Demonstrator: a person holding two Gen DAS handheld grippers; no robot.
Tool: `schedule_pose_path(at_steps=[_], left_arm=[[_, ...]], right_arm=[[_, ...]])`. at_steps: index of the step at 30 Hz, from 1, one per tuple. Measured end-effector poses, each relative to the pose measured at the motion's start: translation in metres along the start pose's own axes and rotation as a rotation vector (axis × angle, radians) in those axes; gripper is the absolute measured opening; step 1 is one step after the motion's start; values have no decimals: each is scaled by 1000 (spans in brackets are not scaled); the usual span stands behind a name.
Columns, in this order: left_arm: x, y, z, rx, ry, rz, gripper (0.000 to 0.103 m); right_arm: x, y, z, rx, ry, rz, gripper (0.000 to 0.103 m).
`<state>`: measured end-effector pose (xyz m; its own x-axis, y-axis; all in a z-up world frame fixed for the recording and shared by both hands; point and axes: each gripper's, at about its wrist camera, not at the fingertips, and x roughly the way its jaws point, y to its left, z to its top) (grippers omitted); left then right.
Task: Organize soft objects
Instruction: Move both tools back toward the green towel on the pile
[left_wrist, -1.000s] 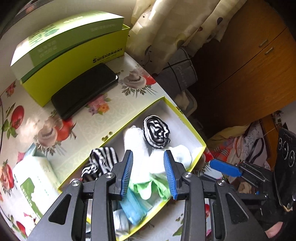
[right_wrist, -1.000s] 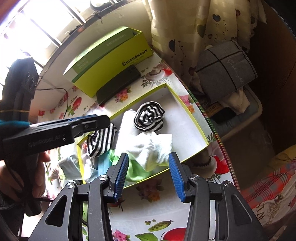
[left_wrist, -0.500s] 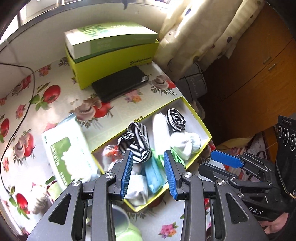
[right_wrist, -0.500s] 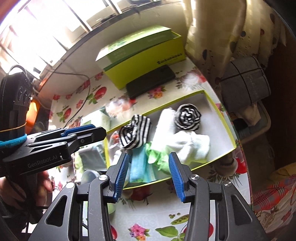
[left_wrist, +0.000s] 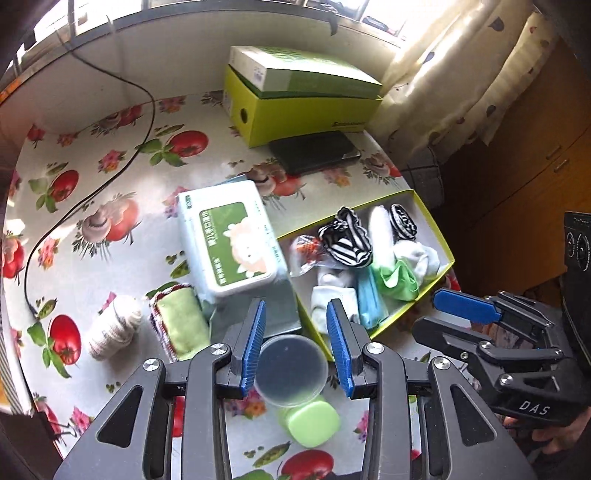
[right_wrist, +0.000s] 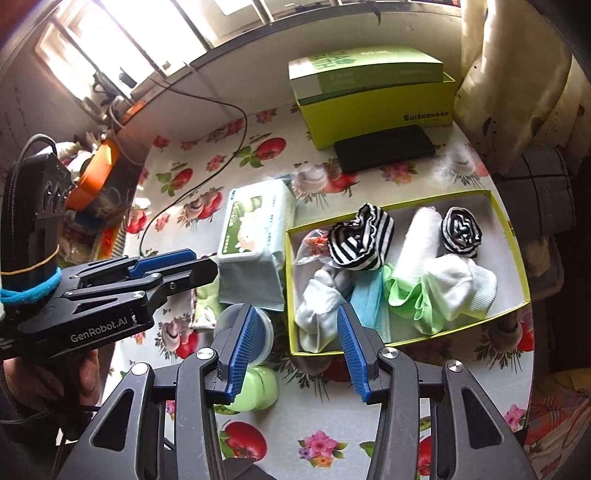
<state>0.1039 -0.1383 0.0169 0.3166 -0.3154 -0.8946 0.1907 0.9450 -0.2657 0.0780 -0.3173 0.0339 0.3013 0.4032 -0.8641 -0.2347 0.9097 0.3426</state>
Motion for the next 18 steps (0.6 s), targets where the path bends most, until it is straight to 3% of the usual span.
schedule_pose_path(at_steps=[5,18], left_arm=[[-5,24,-15,-58,15,39,36],[-19,92,-45,-217,9,41,36]], right_arm=[[4,22,2,-45,19,17,45],[19,66,1,-134,74,42,45]])
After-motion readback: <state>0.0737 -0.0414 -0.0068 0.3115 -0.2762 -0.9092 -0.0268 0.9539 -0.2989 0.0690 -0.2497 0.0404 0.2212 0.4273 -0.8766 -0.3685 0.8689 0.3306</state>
